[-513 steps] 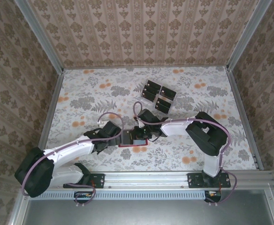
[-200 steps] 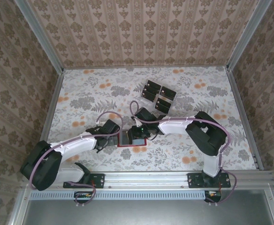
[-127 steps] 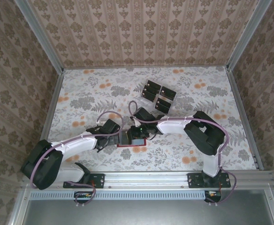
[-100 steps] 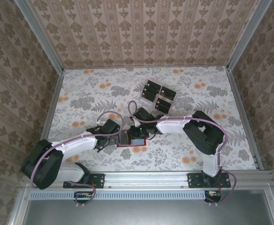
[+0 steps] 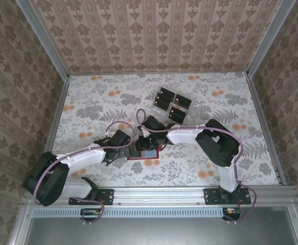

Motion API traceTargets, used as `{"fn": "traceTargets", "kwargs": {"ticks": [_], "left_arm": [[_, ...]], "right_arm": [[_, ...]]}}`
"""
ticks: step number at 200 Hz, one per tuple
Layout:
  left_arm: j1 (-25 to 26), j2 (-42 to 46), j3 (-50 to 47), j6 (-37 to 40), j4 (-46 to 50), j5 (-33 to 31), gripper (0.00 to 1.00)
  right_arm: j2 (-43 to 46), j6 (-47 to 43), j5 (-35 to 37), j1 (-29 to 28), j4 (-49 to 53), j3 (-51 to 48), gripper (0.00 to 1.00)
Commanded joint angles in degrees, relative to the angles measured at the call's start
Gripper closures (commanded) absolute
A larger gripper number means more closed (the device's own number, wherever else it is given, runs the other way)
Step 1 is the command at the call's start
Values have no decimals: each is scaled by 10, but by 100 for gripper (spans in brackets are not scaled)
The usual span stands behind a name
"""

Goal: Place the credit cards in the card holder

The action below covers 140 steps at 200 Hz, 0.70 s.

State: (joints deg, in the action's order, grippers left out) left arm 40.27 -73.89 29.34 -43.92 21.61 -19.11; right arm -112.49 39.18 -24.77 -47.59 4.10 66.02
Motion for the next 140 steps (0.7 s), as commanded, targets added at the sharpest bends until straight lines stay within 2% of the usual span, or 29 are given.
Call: {"fn": "traceTargets", "kwargs": {"ticks": [1, 20, 45, 60, 101, 140], "left_arm": [[-4, -8, -10, 4, -10, 16, 0], [-4, 2, -2, 6, 7, 10, 0], [-9, 34, 9, 9, 36, -3, 0], [-16, 59, 12, 11, 53, -8, 0], [-42, 113, 20, 27, 88, -14, 0], [-51, 125, 30, 39, 95, -1, 0]], "right_arm": [[-9, 1, -19, -6, 8, 14, 79], [13, -3, -14, -5, 12, 7, 77], [54, -10, 3, -5, 19, -9, 65], [77, -14, 16, -4, 26, -19, 61], [106, -23, 58, -5, 46, -37, 61], [97, -37, 96, -6, 61, -41, 62]]}}
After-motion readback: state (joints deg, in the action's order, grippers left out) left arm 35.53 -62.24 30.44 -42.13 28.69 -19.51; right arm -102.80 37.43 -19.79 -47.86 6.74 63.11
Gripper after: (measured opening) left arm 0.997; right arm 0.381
